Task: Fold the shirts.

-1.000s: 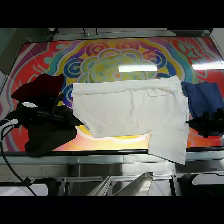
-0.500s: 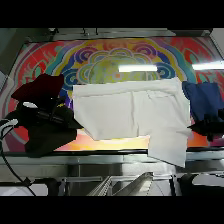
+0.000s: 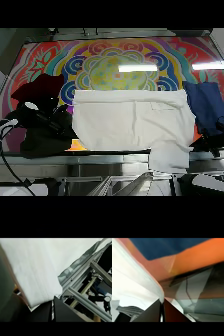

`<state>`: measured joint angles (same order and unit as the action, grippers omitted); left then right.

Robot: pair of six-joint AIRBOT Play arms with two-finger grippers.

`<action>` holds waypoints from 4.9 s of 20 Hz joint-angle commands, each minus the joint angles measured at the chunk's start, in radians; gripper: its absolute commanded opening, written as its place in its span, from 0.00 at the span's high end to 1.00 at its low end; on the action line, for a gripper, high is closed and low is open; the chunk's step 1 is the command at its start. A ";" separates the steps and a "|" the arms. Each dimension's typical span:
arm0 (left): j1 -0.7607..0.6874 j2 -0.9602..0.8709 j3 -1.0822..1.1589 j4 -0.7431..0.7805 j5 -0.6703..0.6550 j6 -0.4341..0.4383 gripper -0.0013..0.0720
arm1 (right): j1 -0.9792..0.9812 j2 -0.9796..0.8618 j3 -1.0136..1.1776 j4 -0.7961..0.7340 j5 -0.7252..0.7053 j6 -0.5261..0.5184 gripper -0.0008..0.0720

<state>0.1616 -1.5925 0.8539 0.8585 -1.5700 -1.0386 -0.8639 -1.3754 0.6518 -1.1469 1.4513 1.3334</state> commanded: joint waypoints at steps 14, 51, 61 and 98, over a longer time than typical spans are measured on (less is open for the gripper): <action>0.001 0.000 0.004 0.080 0.109 -0.043 0.97 | -0.093 0.064 0.011 0.168 -0.055 -0.107 0.46; -0.162 -0.071 0.404 0.058 0.323 -0.154 0.97 | 0.311 -0.205 0.248 0.587 -0.425 -0.312 0.68; -0.114 -0.324 0.715 0.059 0.339 -0.201 0.97 | 0.346 -0.323 0.414 0.587 -0.426 -0.304 0.68; -0.054 0.204 0.152 -0.091 0.384 -0.042 0.96 | 0.277 0.022 0.371 0.607 -0.100 -0.422 0.96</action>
<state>0.1127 -1.4593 1.2362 0.8360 -1.2079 -1.1118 -0.5594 -1.4776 1.2518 -0.5716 1.4025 0.9722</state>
